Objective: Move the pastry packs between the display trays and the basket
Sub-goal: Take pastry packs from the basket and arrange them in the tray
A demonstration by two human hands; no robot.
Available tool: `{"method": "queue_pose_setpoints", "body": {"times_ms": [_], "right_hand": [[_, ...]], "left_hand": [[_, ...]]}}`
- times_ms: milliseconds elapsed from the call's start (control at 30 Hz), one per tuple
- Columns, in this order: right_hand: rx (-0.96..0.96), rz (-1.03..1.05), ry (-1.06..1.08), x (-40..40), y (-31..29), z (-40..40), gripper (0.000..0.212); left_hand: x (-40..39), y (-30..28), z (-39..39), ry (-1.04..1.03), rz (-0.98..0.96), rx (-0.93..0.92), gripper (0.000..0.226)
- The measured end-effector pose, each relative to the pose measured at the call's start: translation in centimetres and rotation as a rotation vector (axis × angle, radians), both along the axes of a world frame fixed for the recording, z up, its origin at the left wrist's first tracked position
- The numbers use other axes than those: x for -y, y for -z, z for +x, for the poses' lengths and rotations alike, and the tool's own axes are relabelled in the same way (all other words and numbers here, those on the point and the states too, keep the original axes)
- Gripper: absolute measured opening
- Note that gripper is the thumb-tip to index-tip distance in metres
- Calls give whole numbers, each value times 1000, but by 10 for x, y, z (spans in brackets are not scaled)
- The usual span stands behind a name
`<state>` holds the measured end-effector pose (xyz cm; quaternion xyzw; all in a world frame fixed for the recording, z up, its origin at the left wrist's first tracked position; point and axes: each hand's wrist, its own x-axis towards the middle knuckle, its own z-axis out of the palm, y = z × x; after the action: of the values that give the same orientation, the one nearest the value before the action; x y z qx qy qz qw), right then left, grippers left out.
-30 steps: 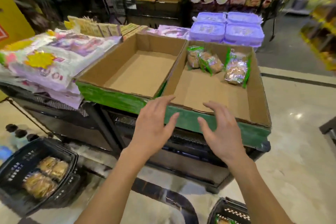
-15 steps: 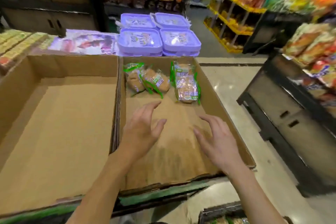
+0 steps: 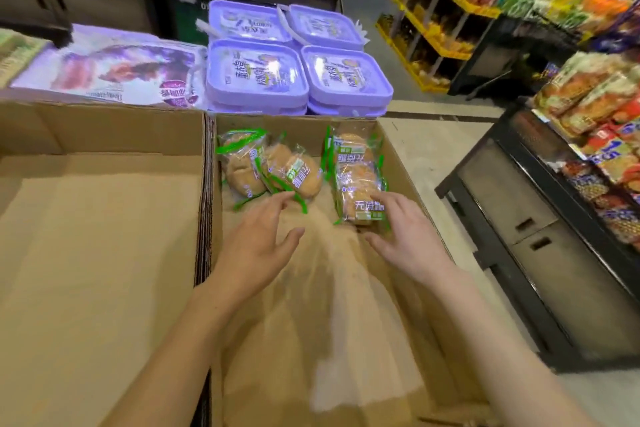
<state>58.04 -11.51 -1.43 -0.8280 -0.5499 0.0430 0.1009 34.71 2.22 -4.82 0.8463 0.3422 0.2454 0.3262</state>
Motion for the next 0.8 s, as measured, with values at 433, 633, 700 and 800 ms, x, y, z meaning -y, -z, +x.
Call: {"method": "queue_pose_setpoints", "body": {"times_ms": [433, 633, 700, 800], "right_hand": [[217, -258, -127, -86, 35, 57, 104], [184, -133, -78, -71, 27, 50, 61], [150, -131, -82, -62, 15, 44, 48], [147, -113, -76, -41, 1, 41, 40]], "left_hand": [[-4, 2, 0, -30, 31, -49, 57], [-7, -2, 15, 28, 27, -70, 59], [-17, -3, 33, 58, 39, -76, 59], [-33, -7, 72, 109, 32, -80, 53]]}}
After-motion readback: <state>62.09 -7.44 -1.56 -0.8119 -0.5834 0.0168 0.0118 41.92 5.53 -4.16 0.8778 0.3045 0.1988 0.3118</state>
